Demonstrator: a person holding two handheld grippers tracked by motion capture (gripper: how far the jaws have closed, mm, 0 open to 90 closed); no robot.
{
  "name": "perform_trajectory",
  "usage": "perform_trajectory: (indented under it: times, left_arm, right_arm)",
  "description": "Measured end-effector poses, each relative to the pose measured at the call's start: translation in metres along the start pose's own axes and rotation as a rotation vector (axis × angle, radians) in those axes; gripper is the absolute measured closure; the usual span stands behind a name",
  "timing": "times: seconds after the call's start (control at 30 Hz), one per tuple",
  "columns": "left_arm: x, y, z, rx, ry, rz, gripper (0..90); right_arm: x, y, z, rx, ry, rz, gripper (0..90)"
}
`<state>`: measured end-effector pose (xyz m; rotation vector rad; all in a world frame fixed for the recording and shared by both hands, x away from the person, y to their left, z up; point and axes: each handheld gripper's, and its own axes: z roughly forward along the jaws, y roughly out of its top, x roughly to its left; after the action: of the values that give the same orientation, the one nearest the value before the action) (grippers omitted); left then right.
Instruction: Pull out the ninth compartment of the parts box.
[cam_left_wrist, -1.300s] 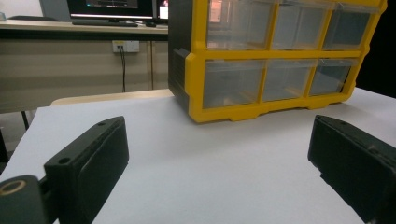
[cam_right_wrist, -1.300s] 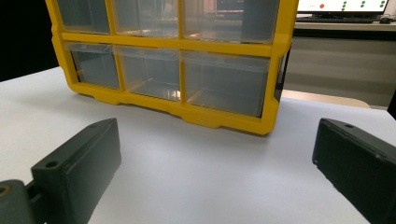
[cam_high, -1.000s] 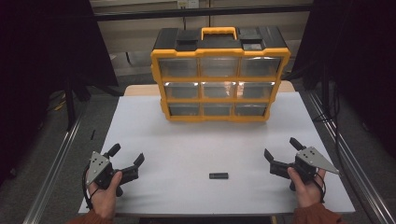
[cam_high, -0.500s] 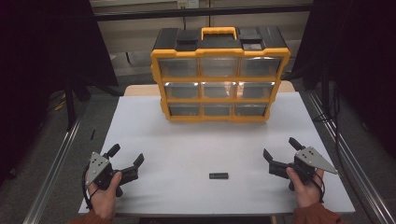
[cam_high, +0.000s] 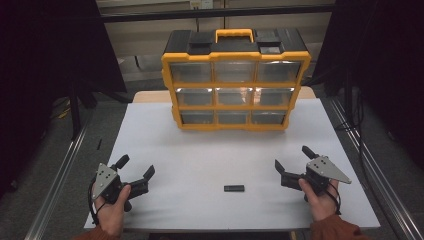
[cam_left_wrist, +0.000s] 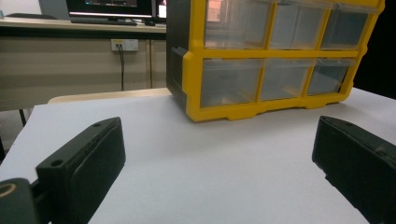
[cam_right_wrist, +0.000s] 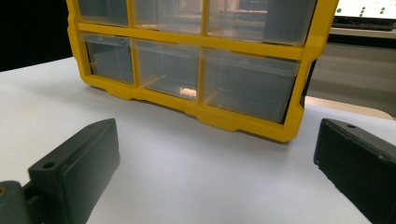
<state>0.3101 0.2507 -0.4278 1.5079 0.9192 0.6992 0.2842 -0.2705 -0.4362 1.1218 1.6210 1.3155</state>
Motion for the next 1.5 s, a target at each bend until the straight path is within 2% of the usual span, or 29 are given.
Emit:
perform_trajectory:
  times: [0.03, 0.27, 0.37, 0.57, 0.67, 0.7, 0.77, 1.0, 1.1, 1.17, 1.3, 1.5]
  left_arm:
    - [0.000, 0.000, 0.001, -0.003, -0.001, -0.009, 2.7]
    - [0.000, 0.000, 0.001, 0.002, -0.004, -0.003, 2.6]
    - [-0.001, 0.000, 0.002, -0.003, -0.002, -0.008, 2.6]
    - [-0.001, 0.000, 0.003, 0.000, -0.005, -0.015, 2.6]
    - [-0.001, 0.000, 0.003, -0.001, -0.006, -0.016, 2.7]
    - [-0.001, 0.000, 0.003, 0.001, -0.003, -0.007, 2.7]
    - [-0.001, 0.000, 0.003, -0.004, -0.002, -0.014, 2.7]
    - [0.000, 0.000, 0.003, 0.002, 0.004, -0.004, 2.6]
    - [0.000, 0.000, 0.003, 0.001, 0.003, -0.008, 2.6]
    - [0.000, 0.000, 0.003, 0.001, 0.002, -0.009, 2.7]
    - [0.000, 0.000, 0.003, 0.003, 0.002, -0.009, 2.6]
    - [0.000, 0.000, 0.002, -0.005, -0.006, -0.018, 2.6]
  right_arm:
    - [0.000, 0.000, 0.002, 0.000, -0.003, -0.003, 0.0]
    - [0.002, -0.001, 0.009, 0.011, 0.000, -0.013, 0.0]
    - [0.000, -0.002, 0.015, 0.018, -0.001, 0.020, 0.0]
    - [0.001, -0.002, 0.024, 0.027, -0.006, 0.010, 0.0]
    - [0.002, -0.001, 0.029, 0.033, -0.001, -0.010, 0.0]
    - [0.003, -0.001, 0.032, 0.025, -0.004, 0.004, 0.0]
    - [0.004, -0.001, 0.033, 0.021, -0.002, 0.011, 0.0]
    - [0.005, 0.003, 0.045, 0.014, -0.005, -0.022, 0.0]
    - [0.006, 0.003, 0.047, 0.010, -0.019, -0.024, 0.0]
    - [0.007, 0.004, 0.052, 0.009, -0.049, -0.033, 0.0]
    - [0.006, 0.004, 0.056, 0.010, -0.057, -0.040, 0.0]
    - [0.004, 0.005, 0.064, 0.008, -0.063, -0.092, 0.0]
